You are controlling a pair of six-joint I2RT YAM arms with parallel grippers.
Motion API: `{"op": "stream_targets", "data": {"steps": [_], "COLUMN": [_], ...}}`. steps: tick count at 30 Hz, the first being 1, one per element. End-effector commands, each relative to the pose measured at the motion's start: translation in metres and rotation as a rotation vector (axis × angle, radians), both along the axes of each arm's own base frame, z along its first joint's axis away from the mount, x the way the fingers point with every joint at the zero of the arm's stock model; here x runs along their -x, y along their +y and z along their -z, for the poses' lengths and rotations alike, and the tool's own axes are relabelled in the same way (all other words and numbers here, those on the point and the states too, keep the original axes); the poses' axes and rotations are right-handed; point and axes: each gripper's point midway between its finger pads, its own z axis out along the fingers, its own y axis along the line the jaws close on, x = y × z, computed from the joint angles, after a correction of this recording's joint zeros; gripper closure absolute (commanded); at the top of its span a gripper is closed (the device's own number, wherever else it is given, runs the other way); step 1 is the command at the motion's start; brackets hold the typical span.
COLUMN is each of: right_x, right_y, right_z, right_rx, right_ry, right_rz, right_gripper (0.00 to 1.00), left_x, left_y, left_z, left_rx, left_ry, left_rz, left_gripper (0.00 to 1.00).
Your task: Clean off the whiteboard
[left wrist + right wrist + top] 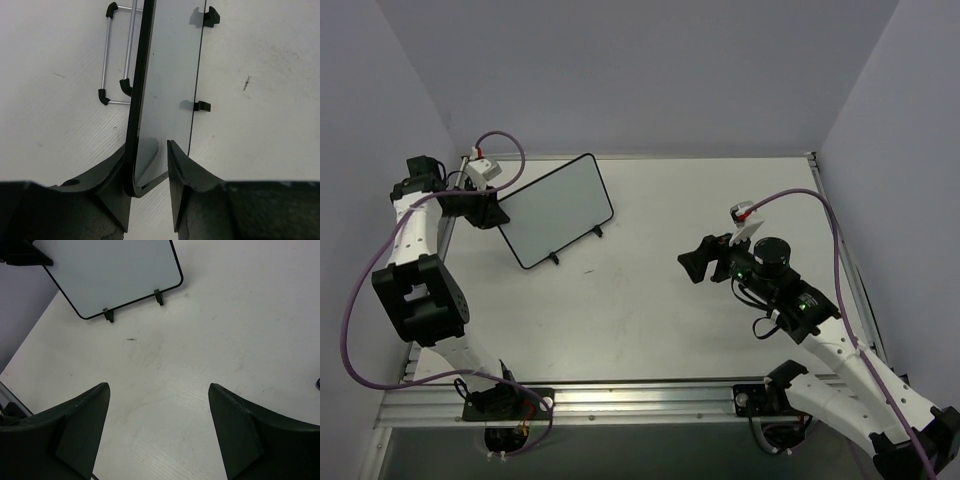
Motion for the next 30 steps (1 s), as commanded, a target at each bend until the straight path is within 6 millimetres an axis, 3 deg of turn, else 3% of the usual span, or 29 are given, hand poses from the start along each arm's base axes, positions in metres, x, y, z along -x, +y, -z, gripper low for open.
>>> {"op": "stream_targets", "data": {"steps": [1, 13, 30], "right_x": [-0.001, 0.0, 0.004], "right_y": [0.007, 0.008, 0.009], "right_z": [-0.009, -0.01, -0.014], "right_rx": [-0.024, -0.026, -0.04], "right_ry": [-0.032, -0.036, -0.051], "right_rz": [-0.024, -0.028, -0.043], "right_gripper": [0.25, 0.25, 0.25], "left_x": [-0.012, -0.003, -0.004], "left_y": [0.0, 0.0, 0.001], "left_z": [-0.013, -0.018, -0.01], "left_rx": [-0.01, -0.013, 0.015], "left_ry": [-0.043, -0.065, -0.017], "left_rz": [-0.011, -0.058, -0.111], "left_gripper": [0.6, 0.5, 0.41]}}
